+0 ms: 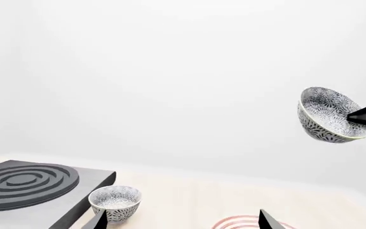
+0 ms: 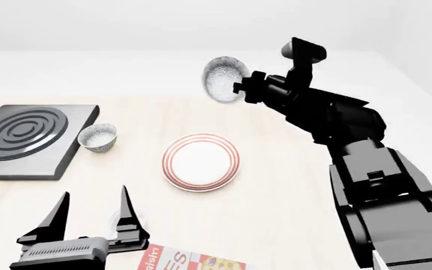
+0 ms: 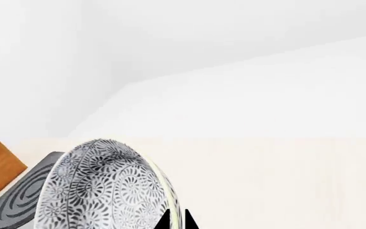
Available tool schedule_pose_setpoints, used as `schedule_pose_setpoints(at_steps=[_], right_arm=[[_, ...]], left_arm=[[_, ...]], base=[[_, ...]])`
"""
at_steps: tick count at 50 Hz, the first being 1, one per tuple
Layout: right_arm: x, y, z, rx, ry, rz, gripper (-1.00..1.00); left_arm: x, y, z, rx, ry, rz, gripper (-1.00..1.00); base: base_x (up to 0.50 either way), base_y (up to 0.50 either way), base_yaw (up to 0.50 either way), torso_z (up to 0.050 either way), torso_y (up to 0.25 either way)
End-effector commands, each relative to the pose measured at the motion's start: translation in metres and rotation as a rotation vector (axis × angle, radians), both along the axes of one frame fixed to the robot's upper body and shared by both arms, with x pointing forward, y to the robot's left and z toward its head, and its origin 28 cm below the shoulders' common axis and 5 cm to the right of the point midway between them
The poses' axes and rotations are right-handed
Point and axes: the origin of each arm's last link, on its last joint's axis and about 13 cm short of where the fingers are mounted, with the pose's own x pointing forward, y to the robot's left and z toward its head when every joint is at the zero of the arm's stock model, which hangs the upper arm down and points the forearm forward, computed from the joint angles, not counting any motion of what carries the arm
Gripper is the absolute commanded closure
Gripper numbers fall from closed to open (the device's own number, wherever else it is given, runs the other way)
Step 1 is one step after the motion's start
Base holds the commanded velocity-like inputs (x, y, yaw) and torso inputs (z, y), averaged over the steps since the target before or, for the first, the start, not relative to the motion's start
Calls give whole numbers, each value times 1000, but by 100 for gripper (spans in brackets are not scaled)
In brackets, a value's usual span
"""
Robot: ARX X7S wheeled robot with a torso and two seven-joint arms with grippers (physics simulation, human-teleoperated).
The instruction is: Pick the akita bowl next to the cookies box and place it on the plate.
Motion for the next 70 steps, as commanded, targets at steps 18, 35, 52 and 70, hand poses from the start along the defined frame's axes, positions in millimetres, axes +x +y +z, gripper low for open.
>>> schedule_pose_setpoints(at_steps=[18,35,52,70], right_arm=[[-14,43,-19,439,254,124,100],[-17,44,-23,362,307,142,100],[-16,45,-15,122,299,116,100],[-19,53,-19,100,322,175,100]], left_arm=[[-9,7,-12,80,40,18,-100],[-7,9,-10,75,-15,59,-100],[-3,7,-7,39,-17,68,-100],[-5,7,-8,24,-30,66,-100]], base=[[0,0,0,0,1],[0,0,0,3,-95],[0,0,0,10,-241],[0,0,0,0,0]])
